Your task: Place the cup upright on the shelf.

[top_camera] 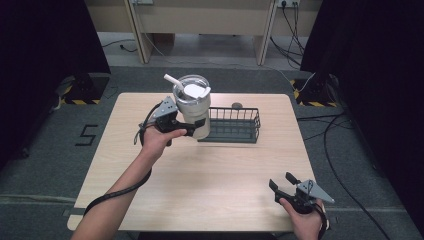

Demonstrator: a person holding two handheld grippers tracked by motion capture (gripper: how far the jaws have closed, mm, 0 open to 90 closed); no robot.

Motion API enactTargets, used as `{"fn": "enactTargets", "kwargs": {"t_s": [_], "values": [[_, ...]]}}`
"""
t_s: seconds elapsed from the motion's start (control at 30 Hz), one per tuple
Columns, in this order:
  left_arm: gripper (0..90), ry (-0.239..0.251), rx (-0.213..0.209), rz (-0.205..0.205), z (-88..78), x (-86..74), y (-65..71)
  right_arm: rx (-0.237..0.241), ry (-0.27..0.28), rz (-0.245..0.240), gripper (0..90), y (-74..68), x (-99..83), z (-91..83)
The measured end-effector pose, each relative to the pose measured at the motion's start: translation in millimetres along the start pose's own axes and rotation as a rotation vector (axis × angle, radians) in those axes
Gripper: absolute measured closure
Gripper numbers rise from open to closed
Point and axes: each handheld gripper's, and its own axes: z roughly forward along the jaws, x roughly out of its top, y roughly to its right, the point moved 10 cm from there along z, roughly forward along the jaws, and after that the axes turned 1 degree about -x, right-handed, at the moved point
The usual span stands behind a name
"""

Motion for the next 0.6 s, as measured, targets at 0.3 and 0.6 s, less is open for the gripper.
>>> {"fn": "enactTargets", "kwargs": {"t_s": [0.3, 0.6], "values": [[10.7, -0.004, -0.008, 0.004, 9.0, 4.0, 1.7, 0.000, -0.001, 0.003, 27.1, 0.2, -0.1, -0.4], [10.7, -0.008, -0.015, 0.011, 17.8, 7.3, 2.3, 0.001, 0.000, 0.006, 27.1, 0.4, -0.1, -0.4]]}}
